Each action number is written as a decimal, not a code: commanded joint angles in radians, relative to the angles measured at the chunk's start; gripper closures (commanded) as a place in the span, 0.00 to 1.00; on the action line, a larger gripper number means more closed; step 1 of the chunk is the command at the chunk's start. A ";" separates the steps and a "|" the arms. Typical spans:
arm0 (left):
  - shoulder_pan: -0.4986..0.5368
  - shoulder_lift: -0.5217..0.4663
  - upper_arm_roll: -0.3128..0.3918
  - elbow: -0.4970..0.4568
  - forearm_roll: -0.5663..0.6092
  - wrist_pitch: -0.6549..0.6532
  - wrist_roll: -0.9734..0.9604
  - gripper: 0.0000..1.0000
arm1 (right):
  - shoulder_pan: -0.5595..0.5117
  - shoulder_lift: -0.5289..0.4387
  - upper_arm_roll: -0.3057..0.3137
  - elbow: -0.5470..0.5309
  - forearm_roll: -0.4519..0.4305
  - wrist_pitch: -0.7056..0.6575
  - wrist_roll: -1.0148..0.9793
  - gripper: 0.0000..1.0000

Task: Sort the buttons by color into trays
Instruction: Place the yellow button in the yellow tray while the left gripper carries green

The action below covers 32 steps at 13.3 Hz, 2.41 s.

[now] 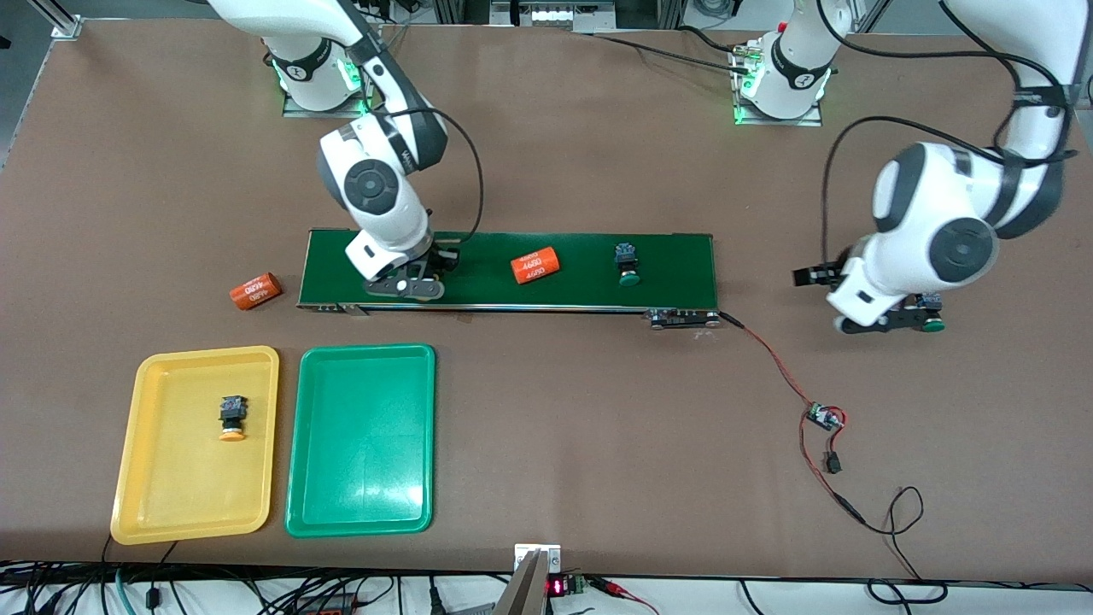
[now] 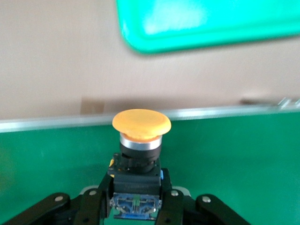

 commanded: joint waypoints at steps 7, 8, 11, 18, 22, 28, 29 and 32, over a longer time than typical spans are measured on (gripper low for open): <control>0.031 0.104 0.316 -0.033 0.083 0.312 0.522 0.00 | -0.268 0.158 -0.166 0.300 -0.088 -0.103 -0.539 1.00; 0.047 0.110 0.324 -0.052 0.083 0.369 0.544 0.00 | -0.302 0.172 -0.166 0.305 -0.088 -0.094 -0.607 1.00; 0.090 0.113 0.331 -0.154 0.070 0.597 0.578 0.00 | -0.387 0.250 -0.166 0.398 -0.088 -0.094 -0.774 1.00; 0.099 0.183 0.331 -0.217 -0.020 0.750 0.581 0.01 | -0.502 0.417 -0.158 0.588 -0.083 -0.051 -1.000 1.00; 0.108 0.196 0.330 -0.217 -0.022 0.750 0.596 0.37 | -0.551 0.457 -0.118 0.598 -0.075 0.006 -1.034 1.00; 0.096 0.144 0.322 -0.191 -0.022 0.606 0.593 0.74 | -0.560 0.476 -0.110 0.592 -0.072 0.076 -1.054 0.00; 0.096 0.130 0.319 -0.165 -0.022 0.533 0.593 0.74 | -0.562 0.447 -0.098 0.576 -0.066 0.051 -1.054 0.00; 0.093 0.102 0.275 -0.035 -0.025 0.248 0.590 0.74 | -0.554 0.358 -0.095 0.555 -0.062 -0.115 -1.049 0.00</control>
